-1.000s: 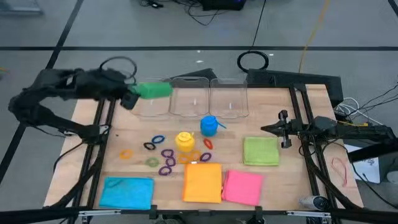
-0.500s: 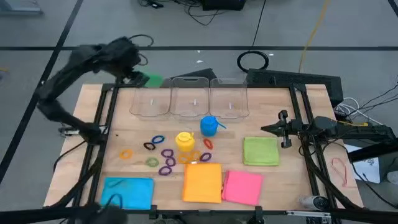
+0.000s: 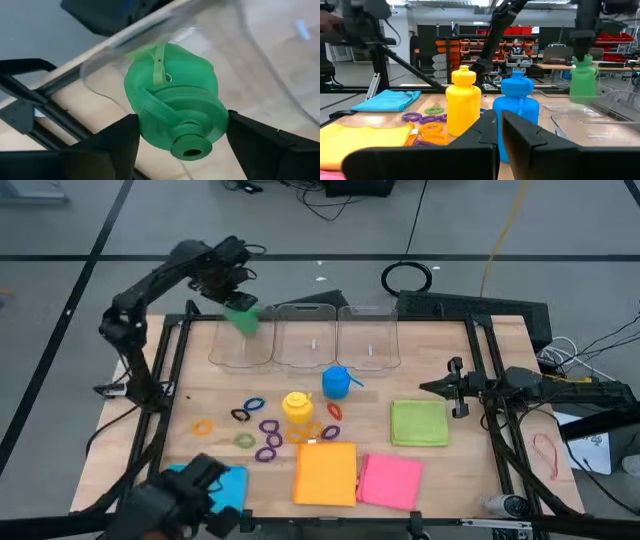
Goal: Pick & Place Sports Items
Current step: Put the green tumbler into the left transparent container
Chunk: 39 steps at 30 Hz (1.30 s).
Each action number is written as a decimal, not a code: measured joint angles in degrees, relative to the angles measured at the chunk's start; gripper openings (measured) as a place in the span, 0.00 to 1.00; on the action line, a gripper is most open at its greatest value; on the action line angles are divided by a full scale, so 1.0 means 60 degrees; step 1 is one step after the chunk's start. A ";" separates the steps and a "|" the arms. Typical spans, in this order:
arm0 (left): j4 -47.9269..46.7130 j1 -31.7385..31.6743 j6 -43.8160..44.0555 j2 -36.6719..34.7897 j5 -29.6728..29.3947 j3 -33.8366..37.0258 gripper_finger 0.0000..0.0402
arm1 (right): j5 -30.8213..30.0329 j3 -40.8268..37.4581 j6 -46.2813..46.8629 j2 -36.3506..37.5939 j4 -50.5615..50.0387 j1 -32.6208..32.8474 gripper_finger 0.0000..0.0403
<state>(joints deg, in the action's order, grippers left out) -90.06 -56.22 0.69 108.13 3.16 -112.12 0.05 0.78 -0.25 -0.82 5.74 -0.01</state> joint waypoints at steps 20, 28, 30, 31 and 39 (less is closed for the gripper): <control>0.0008 -0.0646 0.0411 0.0486 -0.0076 0.0001 0.53 | 0.0000 0.0004 -0.0001 0.0000 0.0001 0.0000 0.00; 0.0021 -0.0573 0.0415 0.0486 -0.0106 0.0001 0.53 | 0.0000 0.0001 -0.0002 0.0000 0.0000 0.0000 0.00; 0.0026 -0.0530 0.0415 0.0485 -0.0106 0.0001 0.53 | 0.0000 0.0004 -0.0004 0.0000 0.0000 0.0000 0.00; 0.0033 -0.0501 0.0415 0.0486 -0.0106 0.0001 0.53 | 0.0000 0.0004 0.0000 0.0000 0.0002 0.0000 0.00; 0.0058 -0.0365 0.0418 0.0482 -0.0120 0.0004 0.53 | 0.0000 0.0000 -0.0003 0.0000 0.0003 0.0000 0.00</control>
<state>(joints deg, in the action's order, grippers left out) -89.71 -58.41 3.20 111.02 2.44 -112.09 0.05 0.78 -0.27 -0.82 5.76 -0.01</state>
